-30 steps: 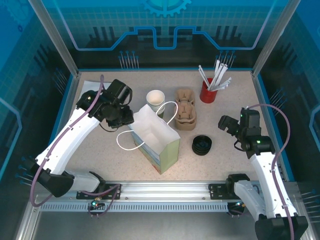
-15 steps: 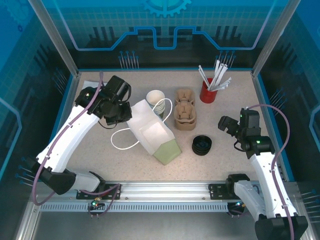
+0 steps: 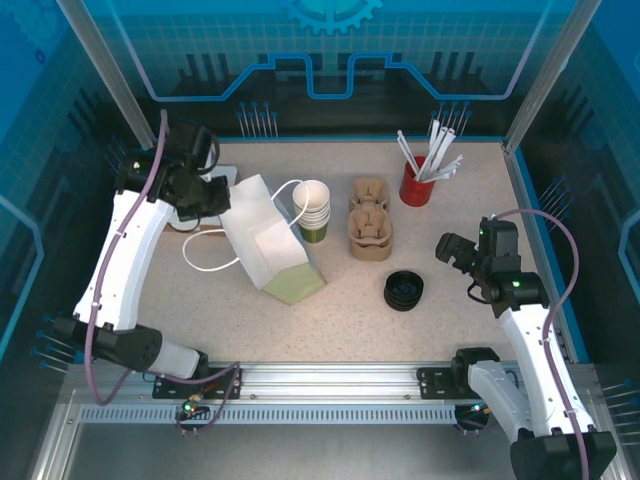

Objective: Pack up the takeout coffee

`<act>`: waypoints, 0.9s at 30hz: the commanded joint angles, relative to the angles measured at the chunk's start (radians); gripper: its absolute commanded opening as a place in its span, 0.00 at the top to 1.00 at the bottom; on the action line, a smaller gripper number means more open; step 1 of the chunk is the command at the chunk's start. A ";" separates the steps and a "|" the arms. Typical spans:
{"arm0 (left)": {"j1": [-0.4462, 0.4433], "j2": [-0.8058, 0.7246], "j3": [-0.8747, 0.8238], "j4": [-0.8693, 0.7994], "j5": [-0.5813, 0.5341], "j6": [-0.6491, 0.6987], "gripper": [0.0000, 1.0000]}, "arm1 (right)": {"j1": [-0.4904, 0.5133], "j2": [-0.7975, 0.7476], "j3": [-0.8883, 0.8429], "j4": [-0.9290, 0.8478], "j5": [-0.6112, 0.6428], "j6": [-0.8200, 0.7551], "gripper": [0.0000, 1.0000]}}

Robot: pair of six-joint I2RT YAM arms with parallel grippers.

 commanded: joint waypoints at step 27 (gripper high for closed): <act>0.216 0.627 0.684 0.002 0.152 0.245 0.72 | 0.020 -0.005 0.028 -0.083 0.002 0.011 0.00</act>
